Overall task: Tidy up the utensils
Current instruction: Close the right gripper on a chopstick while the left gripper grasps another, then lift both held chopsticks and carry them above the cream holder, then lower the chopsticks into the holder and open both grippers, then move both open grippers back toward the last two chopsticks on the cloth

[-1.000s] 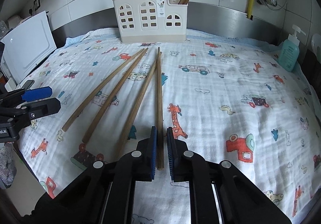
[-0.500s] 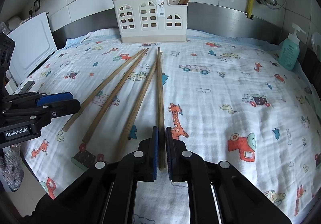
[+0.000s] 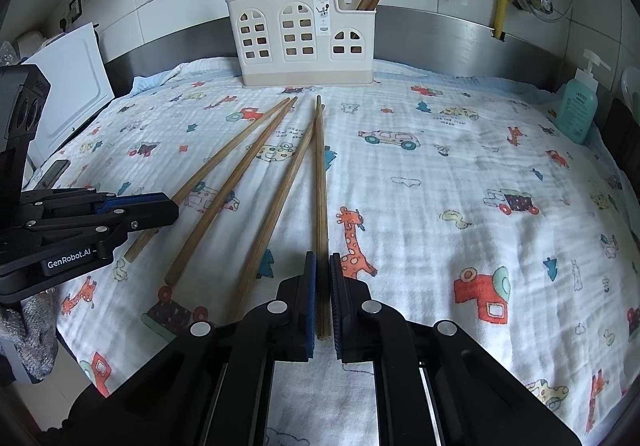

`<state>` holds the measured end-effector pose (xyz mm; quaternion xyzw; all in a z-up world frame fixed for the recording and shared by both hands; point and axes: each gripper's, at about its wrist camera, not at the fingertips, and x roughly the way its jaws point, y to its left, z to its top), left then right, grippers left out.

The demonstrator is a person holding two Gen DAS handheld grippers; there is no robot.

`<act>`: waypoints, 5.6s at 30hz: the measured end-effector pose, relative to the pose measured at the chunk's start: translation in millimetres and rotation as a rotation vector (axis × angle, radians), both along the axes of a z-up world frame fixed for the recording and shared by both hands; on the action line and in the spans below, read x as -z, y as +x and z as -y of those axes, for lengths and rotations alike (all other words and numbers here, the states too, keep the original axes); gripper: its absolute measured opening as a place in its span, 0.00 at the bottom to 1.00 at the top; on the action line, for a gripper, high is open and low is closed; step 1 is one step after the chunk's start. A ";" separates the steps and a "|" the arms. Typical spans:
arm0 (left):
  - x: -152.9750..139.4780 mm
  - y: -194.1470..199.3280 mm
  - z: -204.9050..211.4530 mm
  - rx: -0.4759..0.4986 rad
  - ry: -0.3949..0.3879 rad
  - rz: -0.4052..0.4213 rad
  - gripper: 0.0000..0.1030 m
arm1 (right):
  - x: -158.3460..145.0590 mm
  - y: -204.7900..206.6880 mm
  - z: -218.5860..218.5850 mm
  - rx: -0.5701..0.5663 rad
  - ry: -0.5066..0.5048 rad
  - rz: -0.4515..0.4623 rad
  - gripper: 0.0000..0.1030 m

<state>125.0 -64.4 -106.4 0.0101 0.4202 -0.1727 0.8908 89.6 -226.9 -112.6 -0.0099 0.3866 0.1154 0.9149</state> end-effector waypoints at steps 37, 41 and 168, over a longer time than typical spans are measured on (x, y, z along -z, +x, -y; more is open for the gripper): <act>-123.3 36.9 -33.8 0.002 -0.082 0.263 0.06 | -191.6 64.1 5.0 -0.101 0.087 0.282 0.06; -137.5 47.5 -31.2 0.019 -0.074 0.290 0.06 | -216.0 80.1 6.1 -0.114 0.089 0.302 0.06; -73.4 -9.2 -99.4 -0.238 -0.108 0.210 0.78 | -1.1 2.0 -29.8 0.069 0.099 -0.046 0.13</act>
